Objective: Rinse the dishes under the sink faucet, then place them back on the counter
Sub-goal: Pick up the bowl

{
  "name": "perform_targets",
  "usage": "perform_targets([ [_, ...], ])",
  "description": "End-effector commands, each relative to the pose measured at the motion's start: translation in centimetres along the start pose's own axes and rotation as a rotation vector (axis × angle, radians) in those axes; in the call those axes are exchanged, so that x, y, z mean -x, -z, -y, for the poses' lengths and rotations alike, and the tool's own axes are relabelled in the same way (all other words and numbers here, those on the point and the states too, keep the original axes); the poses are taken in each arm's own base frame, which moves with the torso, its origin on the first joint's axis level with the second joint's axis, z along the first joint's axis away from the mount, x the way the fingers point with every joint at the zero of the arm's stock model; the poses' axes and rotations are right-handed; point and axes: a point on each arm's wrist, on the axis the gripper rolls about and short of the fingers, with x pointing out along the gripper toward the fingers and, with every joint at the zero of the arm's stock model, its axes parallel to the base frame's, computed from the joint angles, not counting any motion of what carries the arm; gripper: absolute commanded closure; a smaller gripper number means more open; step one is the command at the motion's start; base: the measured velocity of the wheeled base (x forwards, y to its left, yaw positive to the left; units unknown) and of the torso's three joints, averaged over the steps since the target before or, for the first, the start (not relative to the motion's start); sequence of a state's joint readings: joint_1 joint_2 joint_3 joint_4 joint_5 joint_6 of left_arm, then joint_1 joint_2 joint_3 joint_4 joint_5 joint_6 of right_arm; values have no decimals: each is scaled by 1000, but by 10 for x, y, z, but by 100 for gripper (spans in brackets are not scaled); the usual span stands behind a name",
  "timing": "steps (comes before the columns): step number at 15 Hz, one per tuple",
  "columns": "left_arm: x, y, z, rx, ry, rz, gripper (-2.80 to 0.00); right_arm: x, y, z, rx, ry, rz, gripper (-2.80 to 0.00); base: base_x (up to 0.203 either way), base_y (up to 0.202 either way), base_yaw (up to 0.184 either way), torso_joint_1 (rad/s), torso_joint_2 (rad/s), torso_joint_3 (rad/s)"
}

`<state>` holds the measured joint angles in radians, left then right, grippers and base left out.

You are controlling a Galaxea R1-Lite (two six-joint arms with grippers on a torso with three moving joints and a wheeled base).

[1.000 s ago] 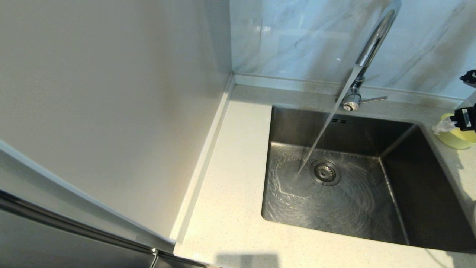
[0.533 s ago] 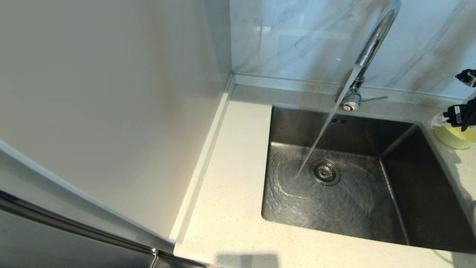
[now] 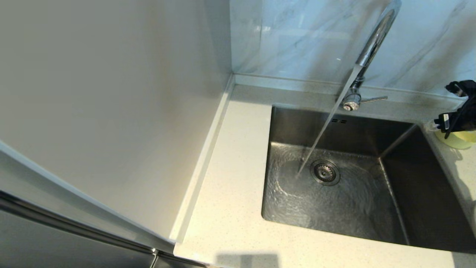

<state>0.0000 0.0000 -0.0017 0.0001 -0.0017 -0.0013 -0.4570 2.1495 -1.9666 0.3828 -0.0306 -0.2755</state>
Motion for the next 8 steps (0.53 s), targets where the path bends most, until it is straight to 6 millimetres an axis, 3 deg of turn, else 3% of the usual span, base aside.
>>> perform_targets([
  [1,0,0,0,0,0,0,0,-10,5,-2,2,-4,-20,-280,0,0,0,0,0,0],
  [2,0,0,0,0,0,0,0,-12,6,-2,1,1,-28,-280,0,0,0,0,0,0],
  [3,0,0,0,0,0,0,0,-13,7,-2,2,12,-33,0,0,0,0,0,0,0],
  [8,0,0,0,0,0,0,0,-12,7,-1,-2,10,-30,0,0,0,0,0,0,0],
])
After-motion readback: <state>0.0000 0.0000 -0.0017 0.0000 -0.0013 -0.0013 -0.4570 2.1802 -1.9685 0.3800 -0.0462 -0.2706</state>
